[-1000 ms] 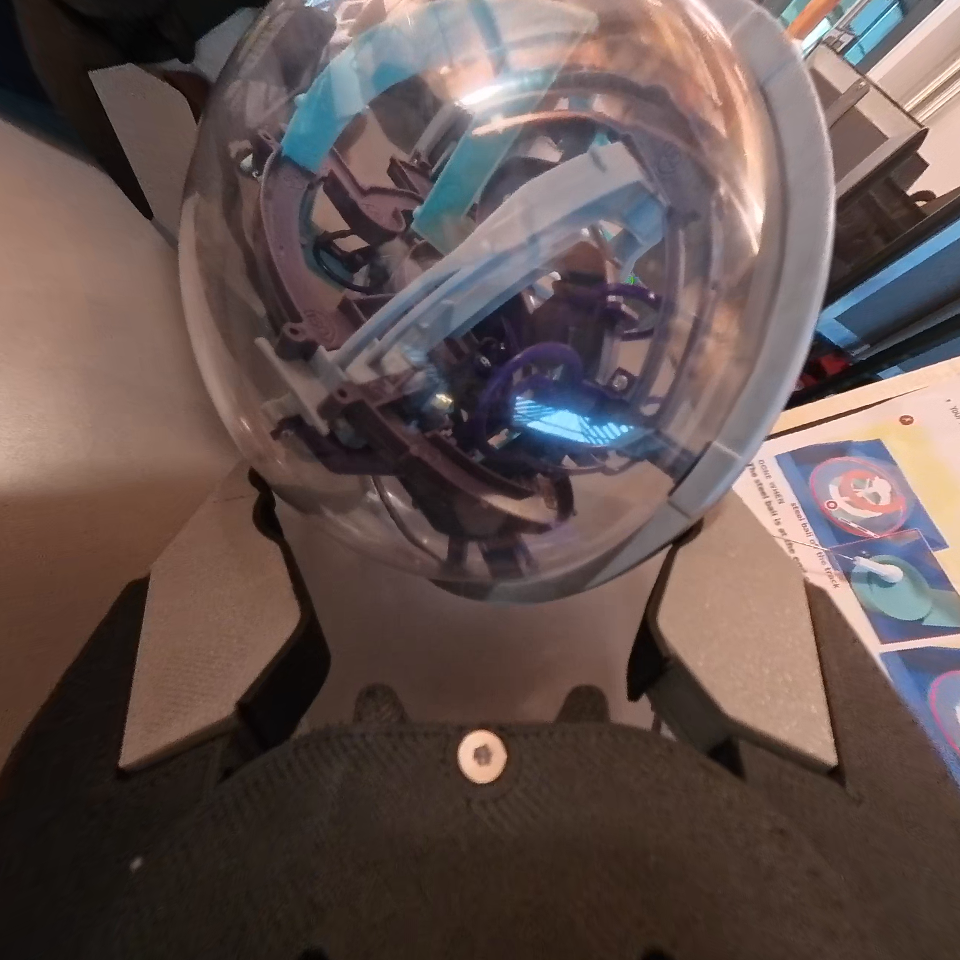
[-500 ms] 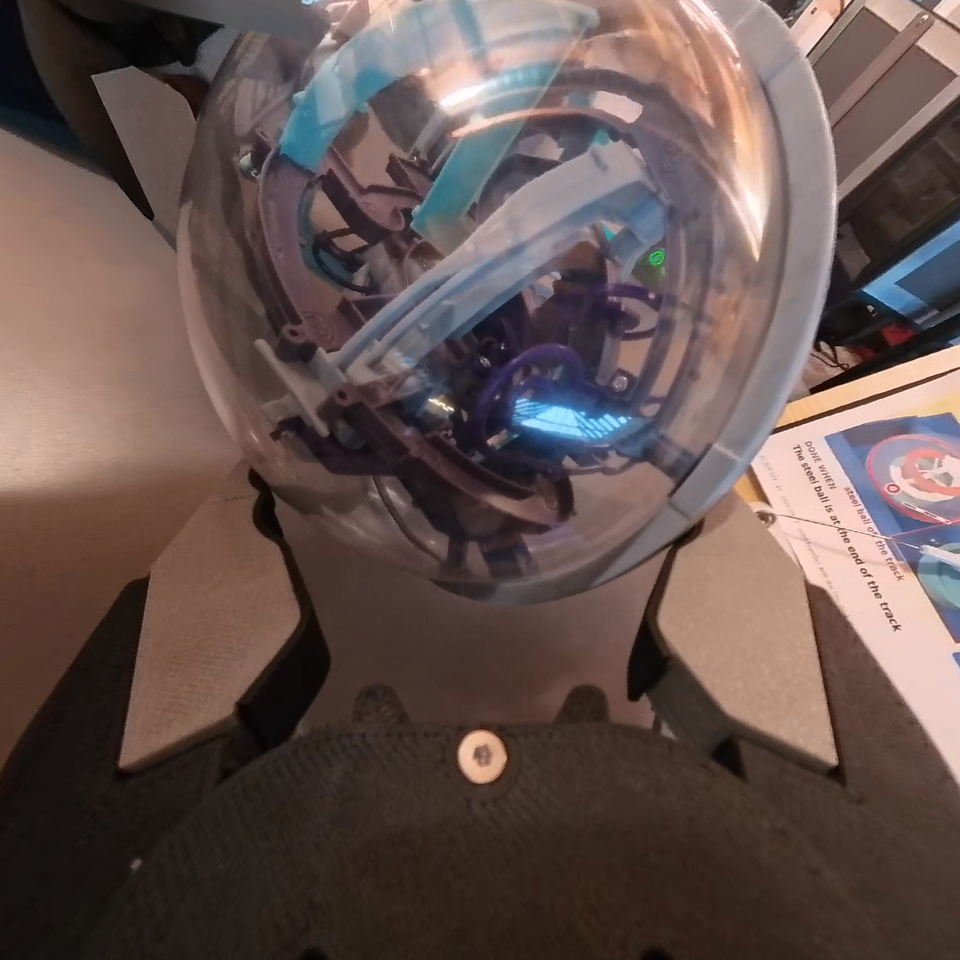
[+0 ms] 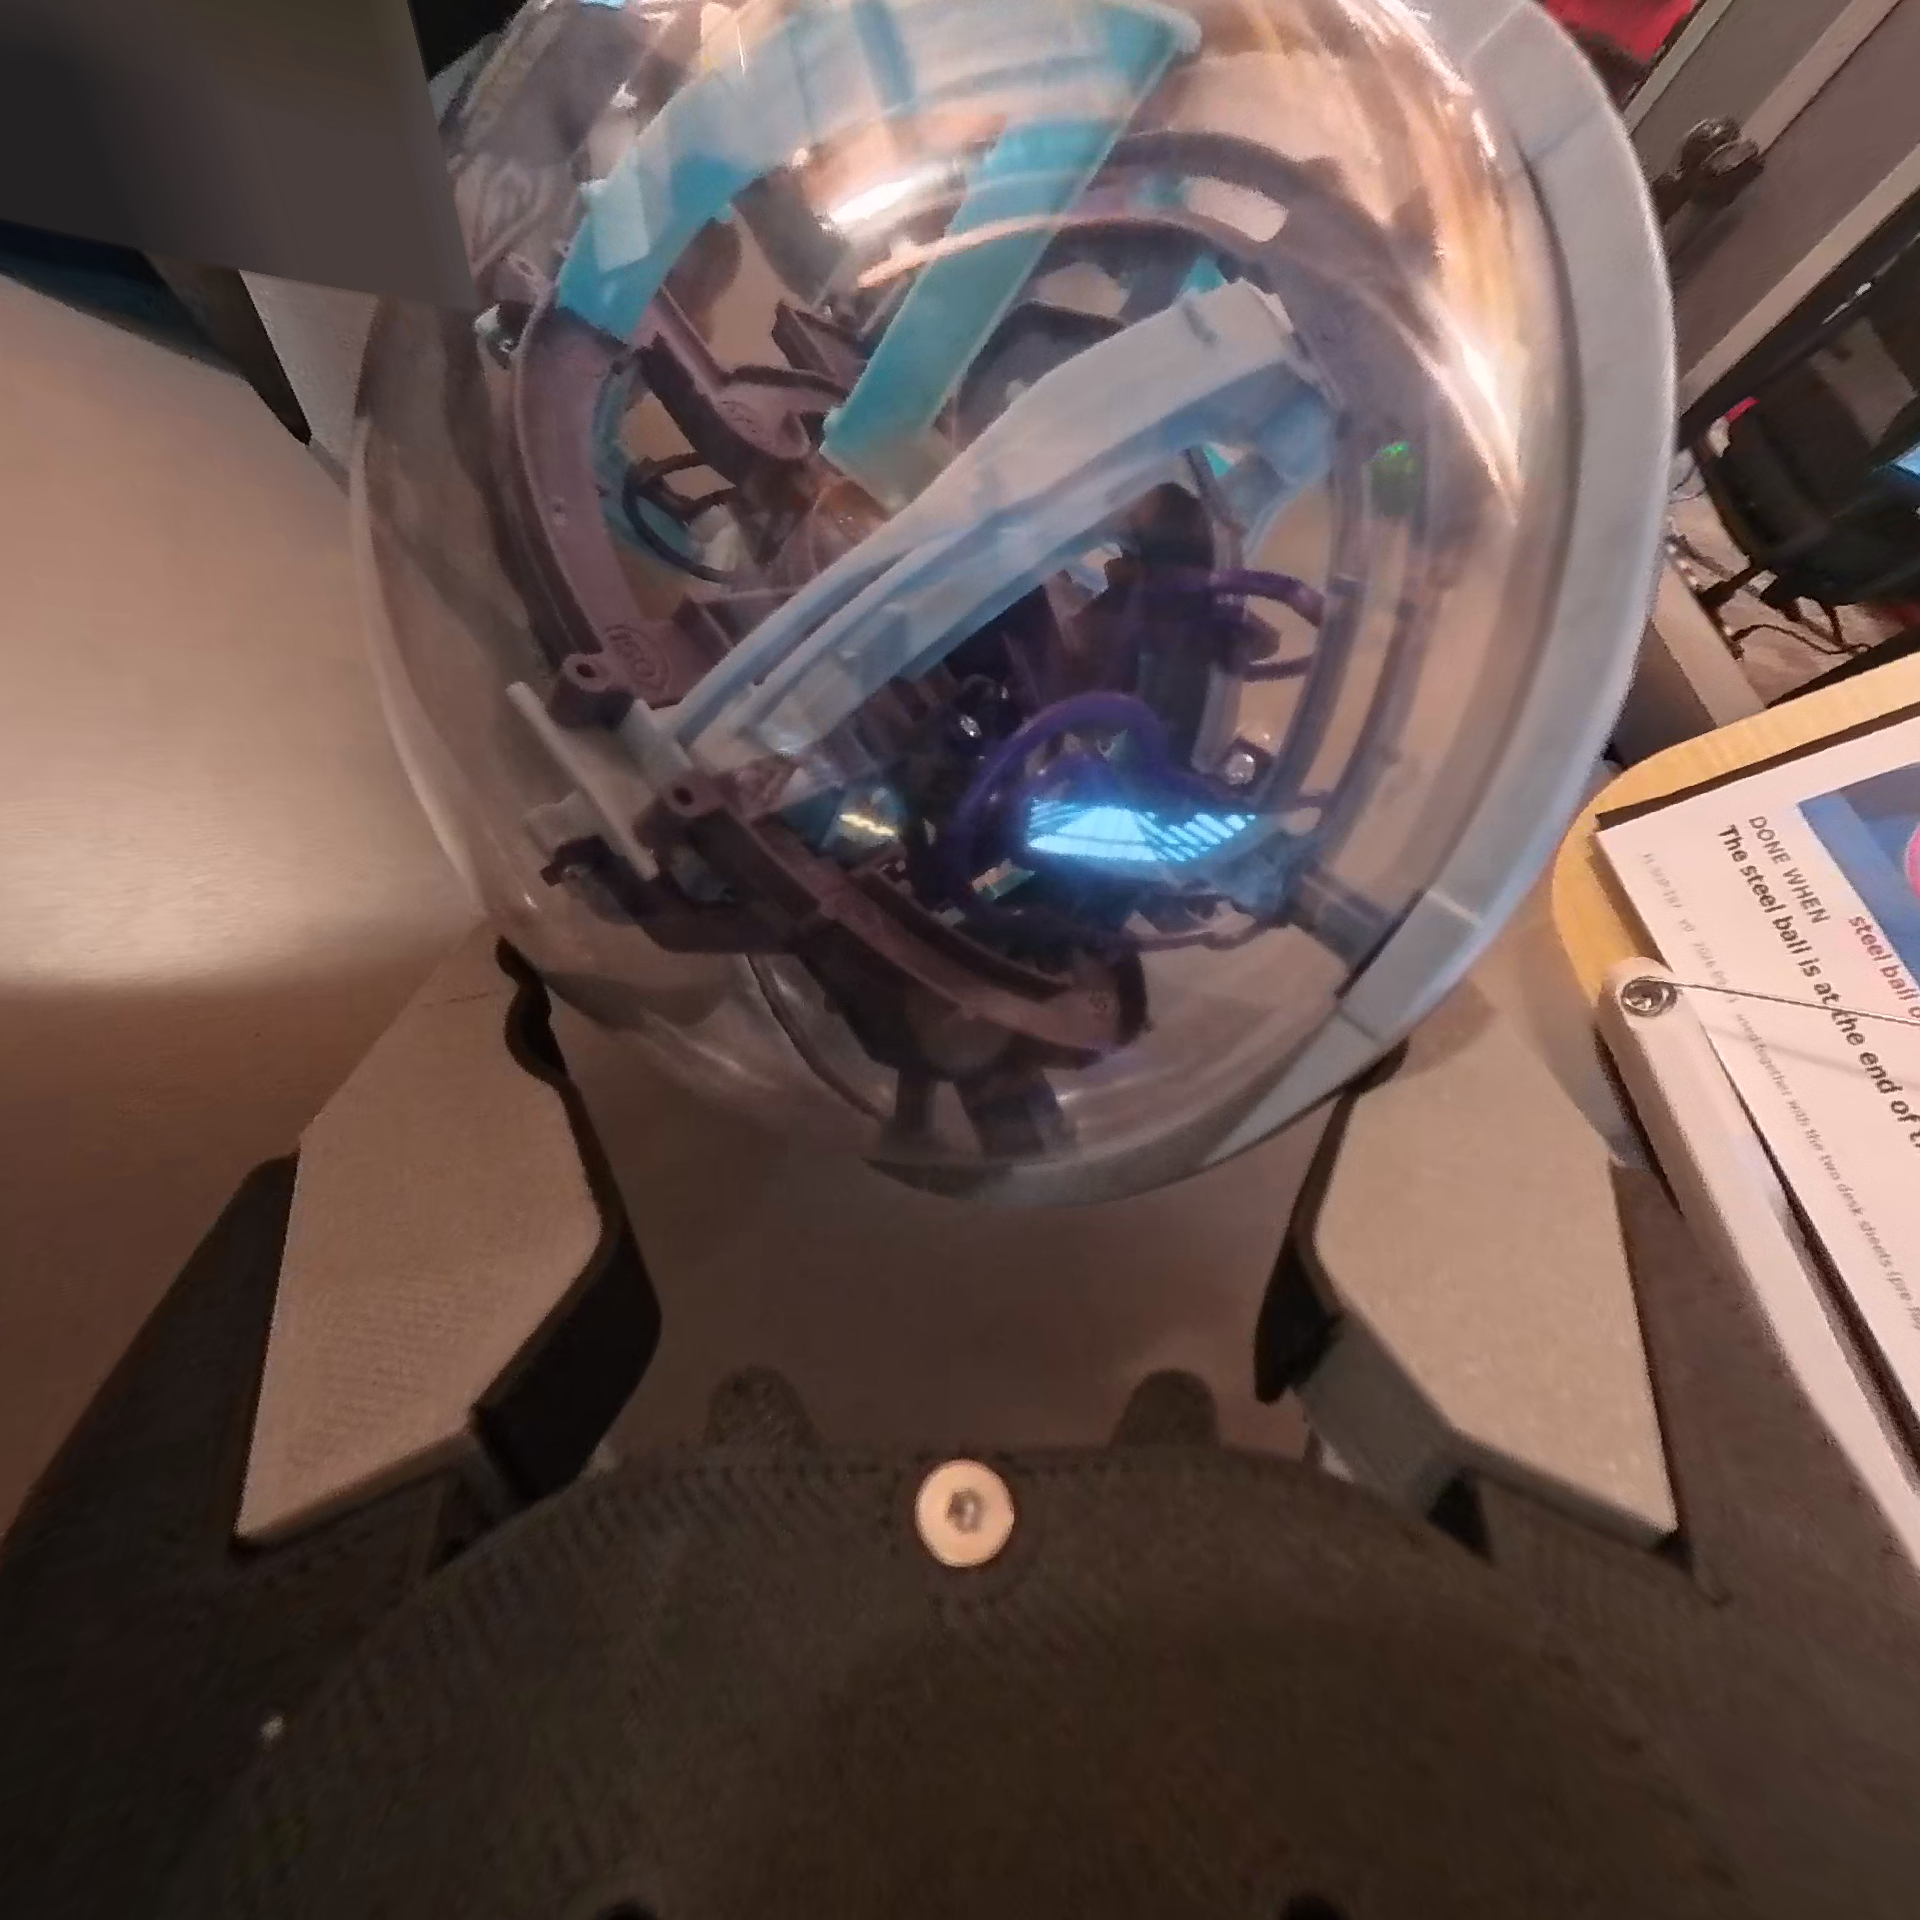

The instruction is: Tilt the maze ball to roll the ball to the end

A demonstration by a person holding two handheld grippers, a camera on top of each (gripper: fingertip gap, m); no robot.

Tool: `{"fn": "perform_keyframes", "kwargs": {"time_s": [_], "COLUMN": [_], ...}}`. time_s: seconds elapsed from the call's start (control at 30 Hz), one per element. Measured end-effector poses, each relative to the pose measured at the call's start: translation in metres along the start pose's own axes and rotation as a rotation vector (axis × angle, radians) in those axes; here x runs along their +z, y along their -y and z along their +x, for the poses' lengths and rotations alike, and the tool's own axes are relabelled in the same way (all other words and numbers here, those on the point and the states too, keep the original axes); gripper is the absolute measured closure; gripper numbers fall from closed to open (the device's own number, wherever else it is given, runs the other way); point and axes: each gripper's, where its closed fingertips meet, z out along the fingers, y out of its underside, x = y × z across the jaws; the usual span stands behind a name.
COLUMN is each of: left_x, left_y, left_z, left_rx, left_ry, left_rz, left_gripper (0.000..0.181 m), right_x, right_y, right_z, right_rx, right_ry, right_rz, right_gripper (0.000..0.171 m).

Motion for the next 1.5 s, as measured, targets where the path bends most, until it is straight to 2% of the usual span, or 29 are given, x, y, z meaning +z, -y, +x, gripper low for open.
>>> {"fn": "perform_keyframes", "kwargs": {"time_s": [0.63,1.5], "left_x": [0.0032,0.0021], "left_y": [-0.0042,-0.0052], "left_z": [0.0049,0.0073], "left_rx": [-0.047,-0.164], "left_ry": [-0.033,-0.1], "left_rz": [-0.025,-0.037], "left_gripper": [0.064,0.064], "right_x": [0.0002,0.0004], "right_y": [-0.0081,-0.0021], "right_z": [-0.0032,-0.0049], "right_rx": [0.045,0.142], "right_ry": [0.034,0.094], "right_rz": [-0.063,-0.007], "right_gripper": [0.022,0.022]}}
